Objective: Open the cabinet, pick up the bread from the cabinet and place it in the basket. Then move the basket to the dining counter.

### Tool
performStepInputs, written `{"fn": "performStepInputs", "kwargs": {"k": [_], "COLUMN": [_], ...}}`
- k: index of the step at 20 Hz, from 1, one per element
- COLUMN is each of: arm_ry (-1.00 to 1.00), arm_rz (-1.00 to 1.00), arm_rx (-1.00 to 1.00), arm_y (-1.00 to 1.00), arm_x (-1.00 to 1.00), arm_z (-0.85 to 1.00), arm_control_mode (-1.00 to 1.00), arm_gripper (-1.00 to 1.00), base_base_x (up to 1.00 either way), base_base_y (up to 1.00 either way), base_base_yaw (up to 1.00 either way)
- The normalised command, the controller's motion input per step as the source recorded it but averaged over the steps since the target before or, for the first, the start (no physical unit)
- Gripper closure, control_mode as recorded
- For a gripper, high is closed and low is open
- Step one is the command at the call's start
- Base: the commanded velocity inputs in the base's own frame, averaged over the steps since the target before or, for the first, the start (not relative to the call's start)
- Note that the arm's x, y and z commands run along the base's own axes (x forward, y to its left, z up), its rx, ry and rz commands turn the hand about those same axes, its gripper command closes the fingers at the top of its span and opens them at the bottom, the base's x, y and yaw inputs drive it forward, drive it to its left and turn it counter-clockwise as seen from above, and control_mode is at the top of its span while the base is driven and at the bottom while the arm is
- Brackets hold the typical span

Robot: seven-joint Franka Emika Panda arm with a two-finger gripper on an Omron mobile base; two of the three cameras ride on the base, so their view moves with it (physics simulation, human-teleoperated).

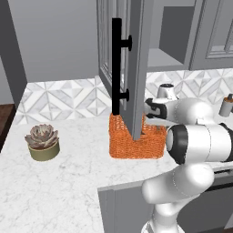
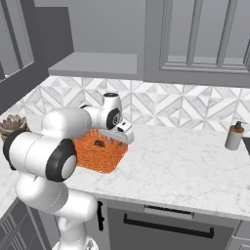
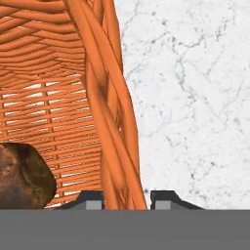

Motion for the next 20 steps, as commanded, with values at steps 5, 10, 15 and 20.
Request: {"fn": "performStepInputs", "kwargs": {"k": [5,10,15,20], "arm_ry": [-0.01,-0.05,-0.03,-0.08], "arm_rz": [-0.45,-0.57,-0.5,-0.37], "arm_rx": [0.07,0.07,0.11,0.11], "arm_y": [-0.04,0.0,0.0,0.02], "arm_x": [-0.11,-0.37,-0.5,-0.53], "arm_z": [0.17,0.18,0.4,0.59], "arm_control_mode": [-1.0,-1.0,-1.0,-1.0], "arm_gripper": [1.0,1.0,1.0,1.0], "base_base_x": [0.0,0.0,0.0,0.0], "base_base_y": [0.0,0.0,0.0,0.0], "base_base_yaw": [0.0,0.0,0.0,0.0]}}
